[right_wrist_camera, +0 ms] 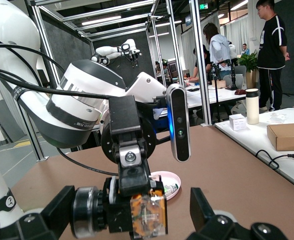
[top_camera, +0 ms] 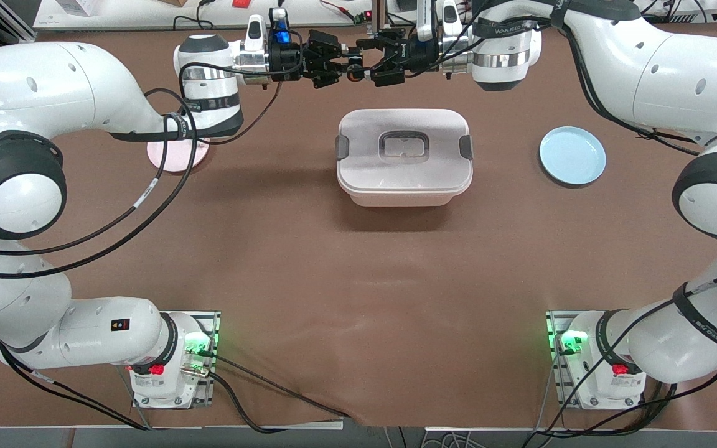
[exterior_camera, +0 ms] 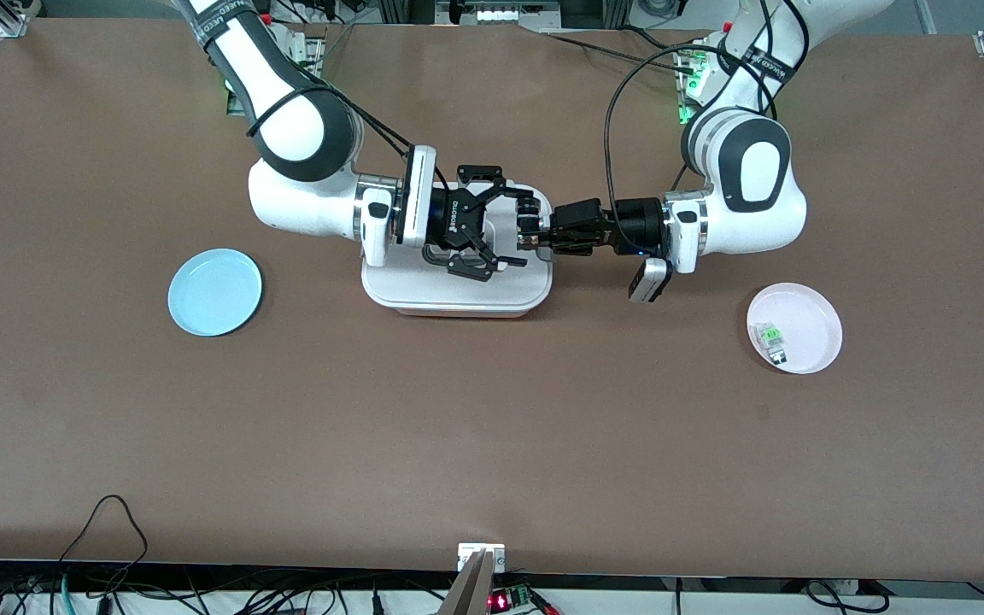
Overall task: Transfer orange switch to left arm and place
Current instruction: 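Close the left gripper on the switch and open the right gripper, then carry the switch to the pink dish while the right gripper withdraws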
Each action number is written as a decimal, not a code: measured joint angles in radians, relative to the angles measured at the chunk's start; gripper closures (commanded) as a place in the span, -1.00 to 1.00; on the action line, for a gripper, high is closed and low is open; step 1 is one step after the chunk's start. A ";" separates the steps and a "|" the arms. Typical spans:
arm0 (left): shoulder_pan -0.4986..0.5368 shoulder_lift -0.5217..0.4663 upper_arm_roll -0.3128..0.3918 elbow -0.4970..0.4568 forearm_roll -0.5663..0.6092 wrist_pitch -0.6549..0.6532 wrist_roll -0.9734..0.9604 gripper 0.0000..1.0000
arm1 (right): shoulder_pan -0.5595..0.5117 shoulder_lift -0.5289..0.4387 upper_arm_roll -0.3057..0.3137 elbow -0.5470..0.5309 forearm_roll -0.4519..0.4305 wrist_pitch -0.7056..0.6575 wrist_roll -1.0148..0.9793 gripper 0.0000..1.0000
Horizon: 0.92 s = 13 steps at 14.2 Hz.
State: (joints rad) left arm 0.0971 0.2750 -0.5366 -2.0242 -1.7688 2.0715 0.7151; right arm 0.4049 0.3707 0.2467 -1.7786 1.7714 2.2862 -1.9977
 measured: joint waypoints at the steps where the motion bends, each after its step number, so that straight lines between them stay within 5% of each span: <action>1: 0.000 0.000 0.000 0.001 0.000 0.005 0.000 1.00 | -0.004 0.000 0.000 -0.003 0.000 -0.001 0.000 -1.00; 4: 0.001 0.004 0.001 0.004 0.047 0.027 0.018 1.00 | -0.019 0.000 0.000 -0.035 -0.003 -0.005 0.002 -1.00; 8: 0.012 0.013 0.010 0.055 0.366 0.002 0.016 1.00 | -0.076 0.002 -0.009 -0.080 -0.019 0.005 0.004 -1.00; 13: 0.056 0.098 0.014 0.185 0.743 -0.129 0.017 1.00 | -0.105 -0.012 -0.044 -0.074 -0.312 0.005 0.369 -1.00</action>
State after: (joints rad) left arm 0.1533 0.3731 -0.5222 -1.8391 -1.0258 1.9429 0.7317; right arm 0.3003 0.3587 0.2029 -1.8522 1.4593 2.2917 -1.6284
